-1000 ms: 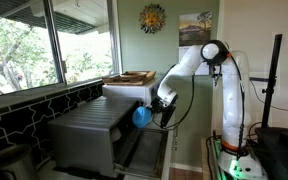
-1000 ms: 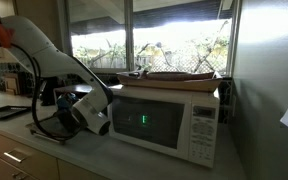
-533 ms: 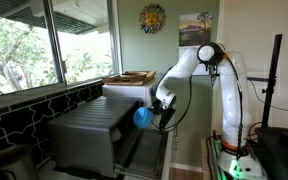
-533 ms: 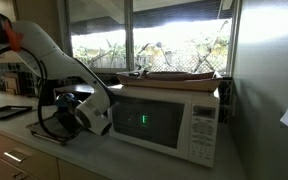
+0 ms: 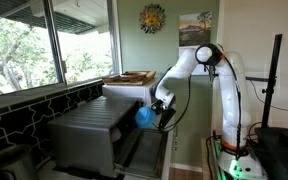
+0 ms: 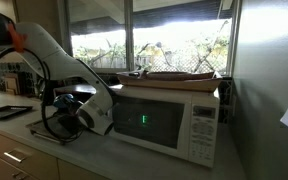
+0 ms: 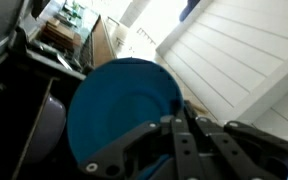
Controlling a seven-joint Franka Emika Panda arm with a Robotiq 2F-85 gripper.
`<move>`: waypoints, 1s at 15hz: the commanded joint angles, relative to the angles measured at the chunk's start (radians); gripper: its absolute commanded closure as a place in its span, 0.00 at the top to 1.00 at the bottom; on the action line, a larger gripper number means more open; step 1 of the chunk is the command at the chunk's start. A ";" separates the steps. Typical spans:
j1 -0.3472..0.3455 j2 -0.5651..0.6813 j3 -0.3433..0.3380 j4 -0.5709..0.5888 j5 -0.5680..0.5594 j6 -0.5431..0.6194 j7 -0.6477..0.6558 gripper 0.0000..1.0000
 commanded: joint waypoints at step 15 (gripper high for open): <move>0.005 0.032 0.004 -0.045 0.167 0.090 -0.229 0.01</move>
